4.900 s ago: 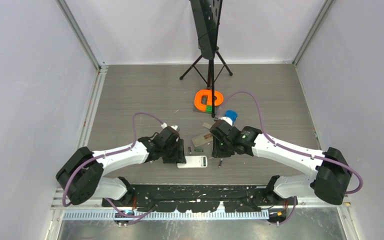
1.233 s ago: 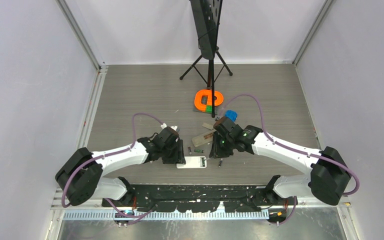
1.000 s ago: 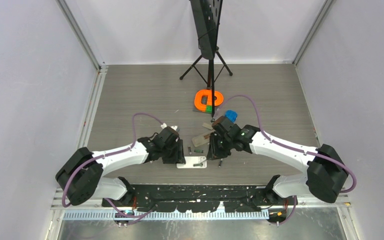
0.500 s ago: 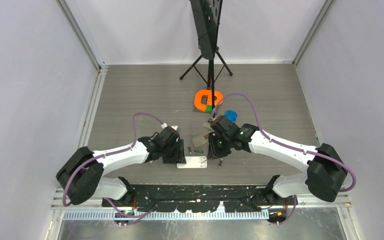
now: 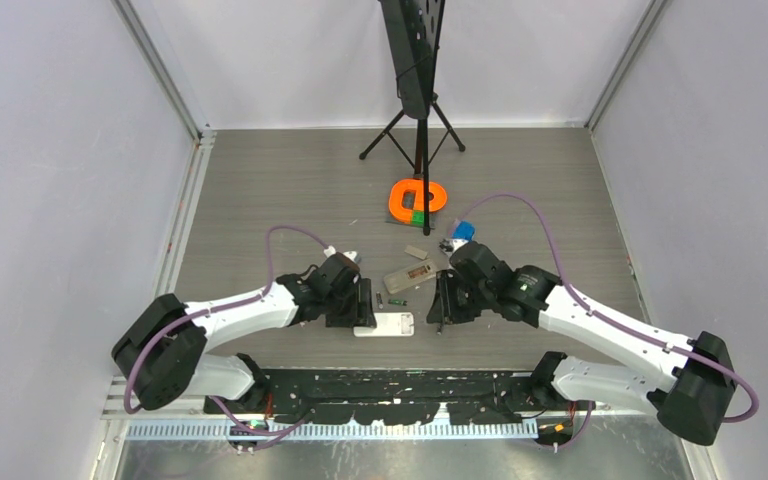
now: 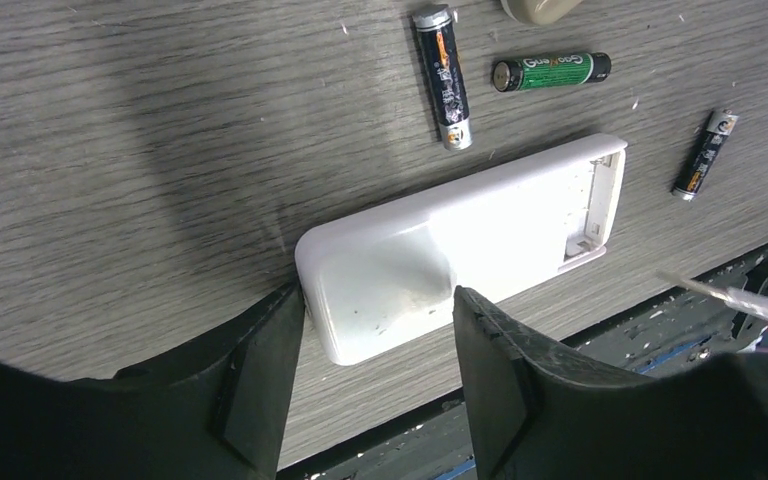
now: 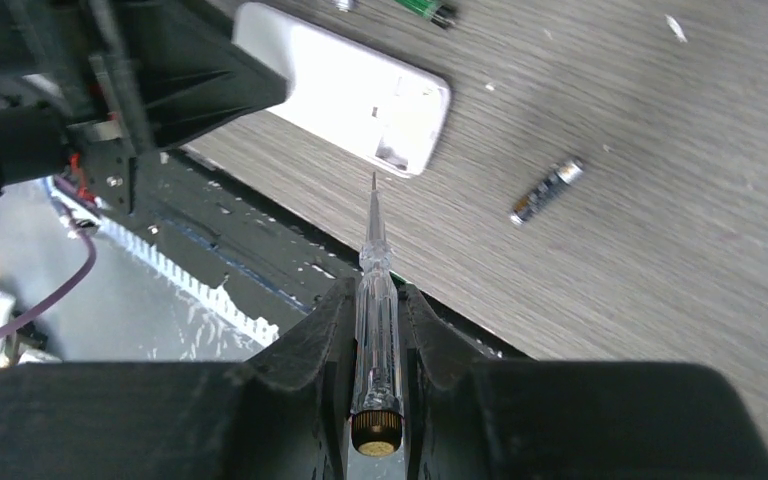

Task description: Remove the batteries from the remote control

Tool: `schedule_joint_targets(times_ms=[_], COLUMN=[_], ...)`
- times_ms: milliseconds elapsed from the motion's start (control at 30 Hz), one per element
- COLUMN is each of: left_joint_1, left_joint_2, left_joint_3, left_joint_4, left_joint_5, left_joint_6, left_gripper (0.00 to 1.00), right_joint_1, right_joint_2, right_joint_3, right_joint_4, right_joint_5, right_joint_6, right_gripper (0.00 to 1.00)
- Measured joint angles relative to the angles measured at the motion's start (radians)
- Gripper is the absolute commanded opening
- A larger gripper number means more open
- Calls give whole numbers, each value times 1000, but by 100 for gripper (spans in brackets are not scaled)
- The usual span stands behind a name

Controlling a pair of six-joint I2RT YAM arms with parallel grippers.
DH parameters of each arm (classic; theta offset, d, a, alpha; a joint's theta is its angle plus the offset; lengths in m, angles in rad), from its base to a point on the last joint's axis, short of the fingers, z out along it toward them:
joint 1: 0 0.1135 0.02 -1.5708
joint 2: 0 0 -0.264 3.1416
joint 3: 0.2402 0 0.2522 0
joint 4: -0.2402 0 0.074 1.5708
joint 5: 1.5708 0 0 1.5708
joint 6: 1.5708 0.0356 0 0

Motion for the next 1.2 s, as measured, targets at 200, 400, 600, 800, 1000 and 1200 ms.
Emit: schedule_joint_targets(times_ms=[200, 400, 600, 800, 1000, 1200], left_joint_1=[0, 0, 0, 0, 0, -1], left_joint_2=[-16, -111, -220, -282, -304, -314], left_joint_3=[0, -5, -36, -74, -142, -189], left_joint_4=[-7, -35, -42, -37, -11, 6], left_joint_5=[-6, -31, -51, -85, -83, -34], left_joint_6=[5, 11, 23, 45, 48, 48], left_gripper=[68, 73, 75, 74, 71, 70], right_joint_1=[1, -5, -43, -104, -172, -207], right_joint_2=[-22, -102, -170, -198, -101, -59], right_joint_3=[-60, -131, -224, -246, -246, -243], right_joint_4=[-24, 40, 129, 201, 246, 275], right_joint_5=[181, 350, 418, 311, 163, 0], right_joint_6=[110, 218, 245, 172, 89, 20], right_gripper=[1, 0, 0, 0, 0, 0])
